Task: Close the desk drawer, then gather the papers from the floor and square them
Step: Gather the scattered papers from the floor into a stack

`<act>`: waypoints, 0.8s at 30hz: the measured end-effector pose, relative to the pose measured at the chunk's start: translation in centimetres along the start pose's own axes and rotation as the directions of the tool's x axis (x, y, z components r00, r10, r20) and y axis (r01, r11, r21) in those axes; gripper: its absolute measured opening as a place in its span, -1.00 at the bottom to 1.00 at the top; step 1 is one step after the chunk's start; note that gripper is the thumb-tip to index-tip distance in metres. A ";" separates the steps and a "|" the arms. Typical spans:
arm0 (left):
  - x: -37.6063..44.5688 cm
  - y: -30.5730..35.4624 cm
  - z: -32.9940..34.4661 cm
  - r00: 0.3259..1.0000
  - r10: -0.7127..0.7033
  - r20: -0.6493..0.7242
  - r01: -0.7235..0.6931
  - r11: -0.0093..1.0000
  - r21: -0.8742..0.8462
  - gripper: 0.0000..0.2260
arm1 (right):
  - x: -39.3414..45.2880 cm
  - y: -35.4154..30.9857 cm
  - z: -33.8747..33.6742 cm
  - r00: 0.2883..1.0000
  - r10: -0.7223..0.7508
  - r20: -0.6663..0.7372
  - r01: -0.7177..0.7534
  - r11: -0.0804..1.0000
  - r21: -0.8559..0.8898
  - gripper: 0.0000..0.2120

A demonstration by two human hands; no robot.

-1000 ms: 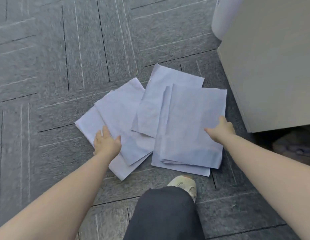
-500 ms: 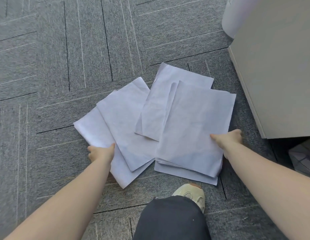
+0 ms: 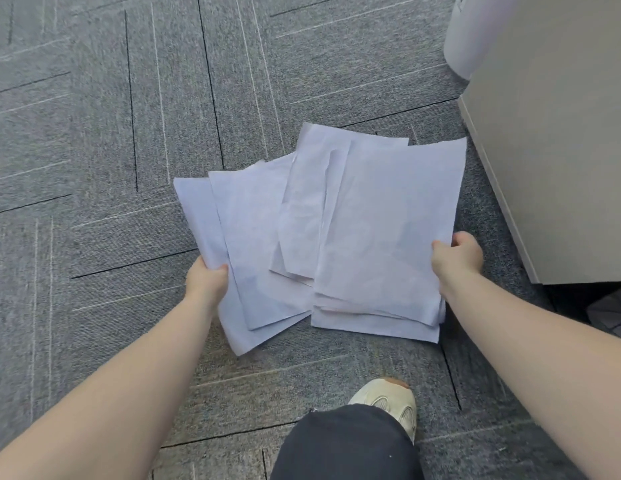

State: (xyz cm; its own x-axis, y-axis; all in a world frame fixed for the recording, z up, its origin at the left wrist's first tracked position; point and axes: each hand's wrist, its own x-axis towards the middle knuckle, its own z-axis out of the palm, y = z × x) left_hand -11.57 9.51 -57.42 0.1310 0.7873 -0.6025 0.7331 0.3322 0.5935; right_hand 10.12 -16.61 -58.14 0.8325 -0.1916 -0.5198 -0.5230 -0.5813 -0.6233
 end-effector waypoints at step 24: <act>1.4 5.3 2.7 0.913 -0.141 0.384 0.203 0.971 -0.126 -0.52 | 1.4 -3.4 5.2 0.887 -0.147 0.438 0.323 0.875 -0.361 -0.77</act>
State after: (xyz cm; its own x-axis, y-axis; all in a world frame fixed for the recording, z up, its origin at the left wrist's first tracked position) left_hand -5.76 10.95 -56.55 0.2724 0.4726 -0.8381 0.6545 0.5475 0.5215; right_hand 12.09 -10.83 -59.79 0.7355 0.2618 -0.6249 -0.1222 -0.8559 -0.5024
